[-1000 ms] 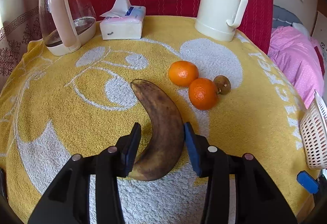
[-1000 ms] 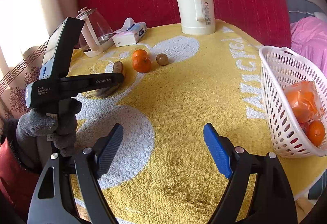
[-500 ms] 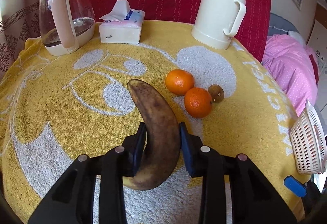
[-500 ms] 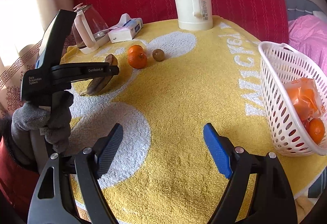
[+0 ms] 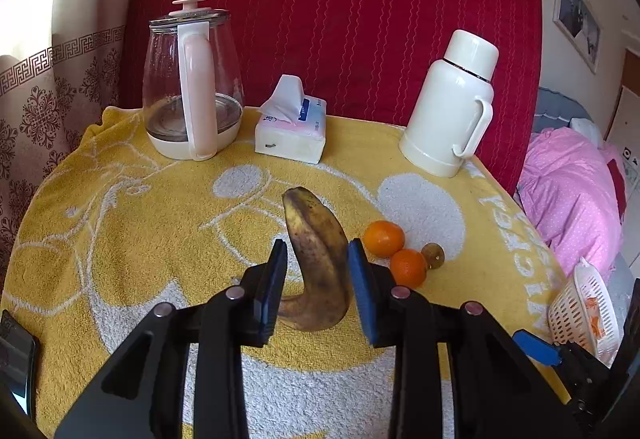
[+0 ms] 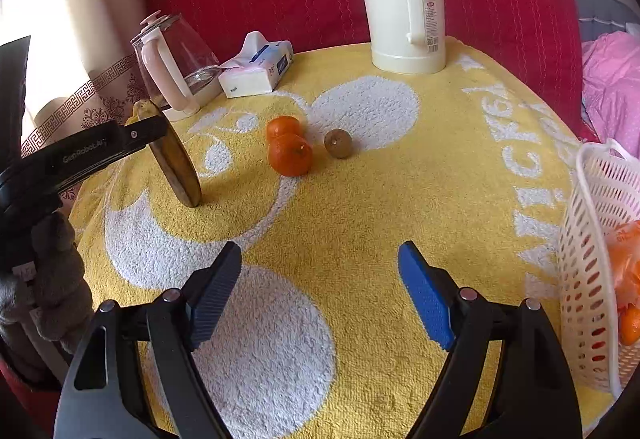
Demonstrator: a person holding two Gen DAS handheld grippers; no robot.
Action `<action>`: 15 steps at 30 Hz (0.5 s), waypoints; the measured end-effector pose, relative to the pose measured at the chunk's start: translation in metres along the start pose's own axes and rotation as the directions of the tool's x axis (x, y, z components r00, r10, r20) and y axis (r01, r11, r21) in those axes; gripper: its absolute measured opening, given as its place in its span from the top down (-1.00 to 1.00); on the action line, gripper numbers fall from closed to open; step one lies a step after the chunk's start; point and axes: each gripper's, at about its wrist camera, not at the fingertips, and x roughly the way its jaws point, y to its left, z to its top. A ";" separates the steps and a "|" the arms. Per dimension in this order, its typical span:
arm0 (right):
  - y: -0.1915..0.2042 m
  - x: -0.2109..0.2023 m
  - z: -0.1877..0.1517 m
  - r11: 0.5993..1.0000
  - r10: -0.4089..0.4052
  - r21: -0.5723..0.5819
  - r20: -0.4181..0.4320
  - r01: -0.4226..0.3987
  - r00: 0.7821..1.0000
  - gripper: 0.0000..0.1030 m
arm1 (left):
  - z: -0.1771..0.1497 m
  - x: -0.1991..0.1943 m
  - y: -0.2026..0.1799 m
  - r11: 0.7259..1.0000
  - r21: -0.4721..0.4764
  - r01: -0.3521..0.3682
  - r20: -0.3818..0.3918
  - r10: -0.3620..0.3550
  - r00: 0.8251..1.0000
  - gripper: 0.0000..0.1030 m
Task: Organize fruits
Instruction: 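Grasp a small orange with the right tool while the left tool holds the banana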
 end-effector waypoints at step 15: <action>0.020 0.081 0.054 1.000 -0.023 -0.011 -0.043 0.023 0.999 0.05 | 0.000 0.004 0.008 0.997 -0.049 0.051 -0.021 -0.053 0.998 0.33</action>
